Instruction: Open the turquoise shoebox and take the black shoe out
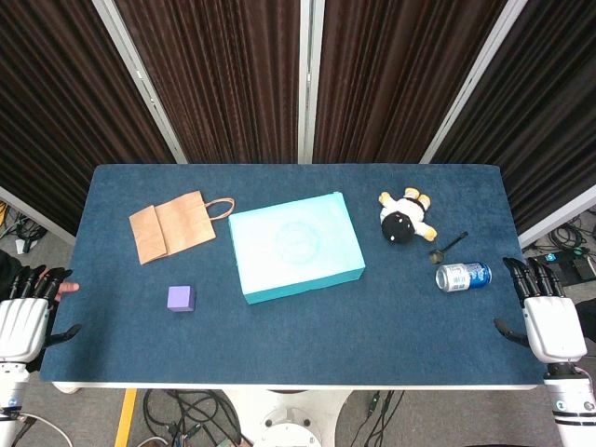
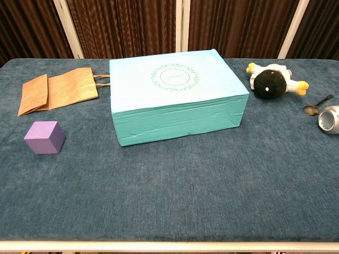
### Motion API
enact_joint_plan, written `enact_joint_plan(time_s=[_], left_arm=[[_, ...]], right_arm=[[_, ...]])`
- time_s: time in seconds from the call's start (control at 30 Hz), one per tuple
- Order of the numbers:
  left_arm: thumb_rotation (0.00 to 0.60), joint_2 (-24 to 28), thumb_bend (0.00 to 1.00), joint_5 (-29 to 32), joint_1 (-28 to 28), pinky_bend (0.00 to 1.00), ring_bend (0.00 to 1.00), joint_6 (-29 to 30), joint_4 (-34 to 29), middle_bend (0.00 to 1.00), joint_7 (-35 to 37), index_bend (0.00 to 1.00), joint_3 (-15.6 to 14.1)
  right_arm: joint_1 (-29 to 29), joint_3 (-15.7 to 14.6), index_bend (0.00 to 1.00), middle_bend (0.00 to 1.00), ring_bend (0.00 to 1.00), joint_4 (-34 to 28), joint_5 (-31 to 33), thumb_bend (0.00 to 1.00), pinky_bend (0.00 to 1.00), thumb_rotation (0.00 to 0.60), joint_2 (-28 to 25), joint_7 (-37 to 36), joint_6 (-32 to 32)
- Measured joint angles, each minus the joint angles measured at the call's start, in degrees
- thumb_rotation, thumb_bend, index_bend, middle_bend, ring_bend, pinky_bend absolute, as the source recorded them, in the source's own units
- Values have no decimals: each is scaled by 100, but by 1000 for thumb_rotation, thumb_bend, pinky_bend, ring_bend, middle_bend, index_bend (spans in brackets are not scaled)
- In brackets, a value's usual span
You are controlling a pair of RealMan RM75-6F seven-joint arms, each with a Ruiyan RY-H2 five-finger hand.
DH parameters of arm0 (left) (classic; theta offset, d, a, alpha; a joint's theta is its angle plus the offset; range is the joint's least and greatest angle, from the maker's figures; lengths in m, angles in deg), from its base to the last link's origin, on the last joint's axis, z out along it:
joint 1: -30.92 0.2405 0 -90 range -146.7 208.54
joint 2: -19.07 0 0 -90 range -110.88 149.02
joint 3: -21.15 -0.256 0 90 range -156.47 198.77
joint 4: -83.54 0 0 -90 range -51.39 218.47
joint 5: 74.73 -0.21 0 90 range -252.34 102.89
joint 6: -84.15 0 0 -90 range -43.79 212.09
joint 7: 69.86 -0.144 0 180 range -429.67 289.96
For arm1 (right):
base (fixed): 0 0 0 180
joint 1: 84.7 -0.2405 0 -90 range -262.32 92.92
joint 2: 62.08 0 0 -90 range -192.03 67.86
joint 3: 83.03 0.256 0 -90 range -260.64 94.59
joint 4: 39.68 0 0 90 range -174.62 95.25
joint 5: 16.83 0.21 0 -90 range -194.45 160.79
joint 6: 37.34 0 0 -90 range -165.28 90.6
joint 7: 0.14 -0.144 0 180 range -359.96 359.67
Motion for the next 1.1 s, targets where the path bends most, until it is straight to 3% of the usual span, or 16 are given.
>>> enact_joint_plan(time_s=[0.43, 0.7, 0.87, 1.1], left_arm=[[600, -49, 0, 53, 233, 54, 74, 233, -162, 142, -40, 163, -50], [600, 9, 0, -22, 294, 54, 74, 276, -242, 142, -29, 163, -109], [600, 66, 0, -36, 343, 54, 74, 302, -310, 142, -58, 163, -140], [600, 133, 0, -16, 393, 54, 74, 301, -288, 142, -21, 163, -156]], right_arm=[[-141, 44, 0, 102, 0, 128, -157, 52, 90, 600, -107, -479, -90], [-972, 253, 0, 79, 0, 502, -207, 54, 67, 600, 71, -724, -1055], [-1934, 484, 0, 47, 0, 1221, -185, 37, 10, 600, 692, -933, -1977], [-3021, 677, 0, 24, 0, 2578, -161, 15, 0, 600, 1899, -1070, -2763]])
